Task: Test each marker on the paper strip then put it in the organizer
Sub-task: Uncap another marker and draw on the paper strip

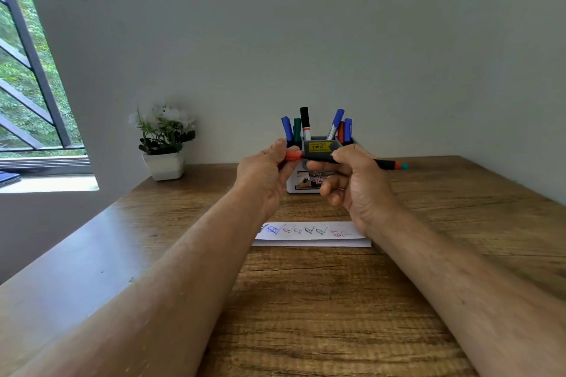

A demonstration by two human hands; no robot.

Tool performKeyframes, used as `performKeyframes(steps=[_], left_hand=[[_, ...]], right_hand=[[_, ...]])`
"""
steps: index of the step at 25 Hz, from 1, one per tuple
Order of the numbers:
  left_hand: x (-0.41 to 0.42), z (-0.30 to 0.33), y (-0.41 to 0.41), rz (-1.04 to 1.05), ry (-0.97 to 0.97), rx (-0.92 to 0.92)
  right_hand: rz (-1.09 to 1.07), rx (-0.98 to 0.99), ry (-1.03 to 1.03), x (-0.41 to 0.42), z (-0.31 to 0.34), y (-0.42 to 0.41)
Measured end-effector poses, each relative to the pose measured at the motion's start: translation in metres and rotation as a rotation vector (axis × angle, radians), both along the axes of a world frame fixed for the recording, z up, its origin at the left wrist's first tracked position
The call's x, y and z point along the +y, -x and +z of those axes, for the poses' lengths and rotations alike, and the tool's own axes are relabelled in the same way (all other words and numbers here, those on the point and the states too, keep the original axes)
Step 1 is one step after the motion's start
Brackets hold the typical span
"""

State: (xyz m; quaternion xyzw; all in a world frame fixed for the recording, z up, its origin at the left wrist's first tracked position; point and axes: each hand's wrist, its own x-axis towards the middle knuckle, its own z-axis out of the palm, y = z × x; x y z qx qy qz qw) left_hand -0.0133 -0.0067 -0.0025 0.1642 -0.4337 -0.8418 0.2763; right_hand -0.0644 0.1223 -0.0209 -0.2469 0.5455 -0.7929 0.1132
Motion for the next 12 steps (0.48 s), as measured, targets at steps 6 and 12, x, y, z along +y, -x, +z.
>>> performKeyframes(steps=[6,12], left_hand=[[-0.0007,0.0001,0.0006,0.02,-0.042,0.017],[-0.0005,-0.0012,0.0013,0.015,0.013,0.011]], right_hand=[[-0.033,-0.004,0.009,0.0,-0.0001,0.003],[-0.038,-0.012,-0.021,-0.001,0.0007,0.0016]])
